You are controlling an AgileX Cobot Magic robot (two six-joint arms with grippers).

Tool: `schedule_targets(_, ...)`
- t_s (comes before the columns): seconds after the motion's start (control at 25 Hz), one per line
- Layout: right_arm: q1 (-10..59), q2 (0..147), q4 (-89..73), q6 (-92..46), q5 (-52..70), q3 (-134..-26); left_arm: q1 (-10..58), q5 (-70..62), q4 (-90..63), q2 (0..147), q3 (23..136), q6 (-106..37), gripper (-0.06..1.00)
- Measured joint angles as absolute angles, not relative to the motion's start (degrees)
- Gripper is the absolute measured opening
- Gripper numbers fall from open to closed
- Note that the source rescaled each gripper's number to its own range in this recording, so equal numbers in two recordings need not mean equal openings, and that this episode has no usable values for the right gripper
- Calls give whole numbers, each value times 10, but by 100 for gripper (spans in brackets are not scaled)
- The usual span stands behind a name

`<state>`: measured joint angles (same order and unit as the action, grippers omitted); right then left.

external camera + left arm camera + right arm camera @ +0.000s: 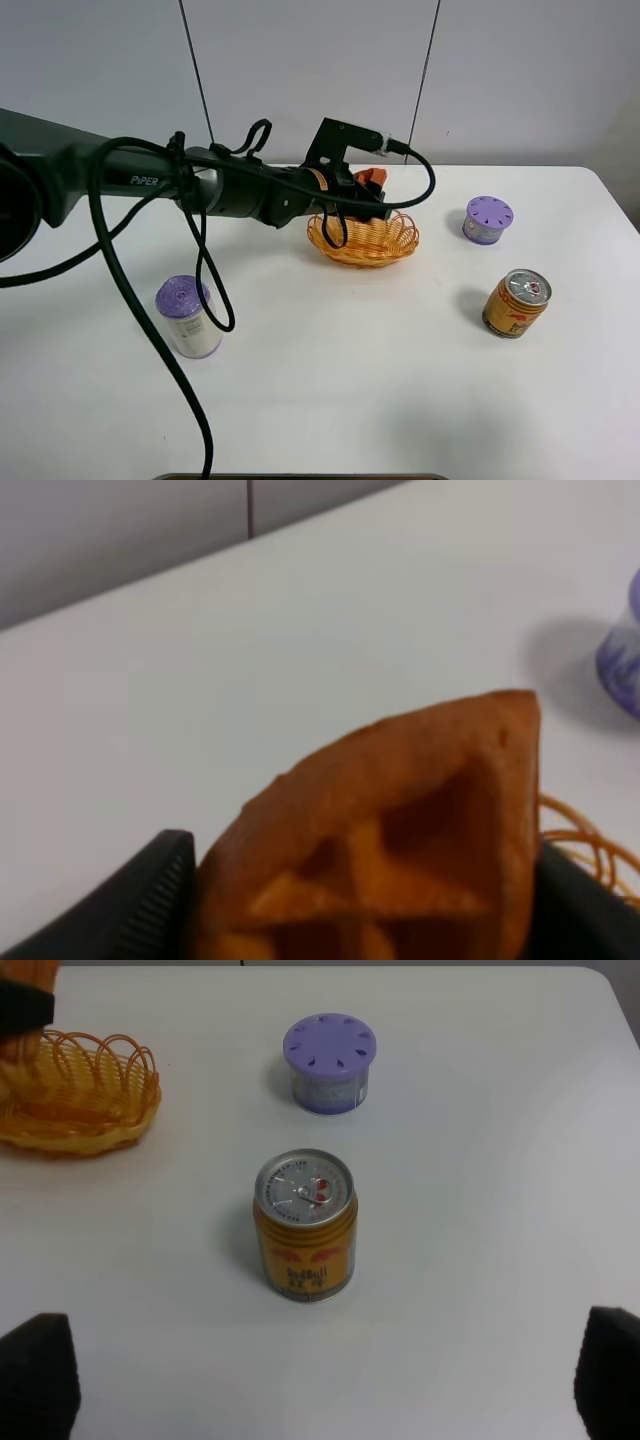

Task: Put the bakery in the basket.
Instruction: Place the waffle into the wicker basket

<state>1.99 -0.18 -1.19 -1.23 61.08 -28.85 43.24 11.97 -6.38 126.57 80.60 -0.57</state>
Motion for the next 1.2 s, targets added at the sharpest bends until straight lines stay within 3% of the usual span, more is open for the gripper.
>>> schedule_targets(1.2, 20, -2, -12, -12, 611, -288, 433, 157, -77, 1311, 806, -6, 2)
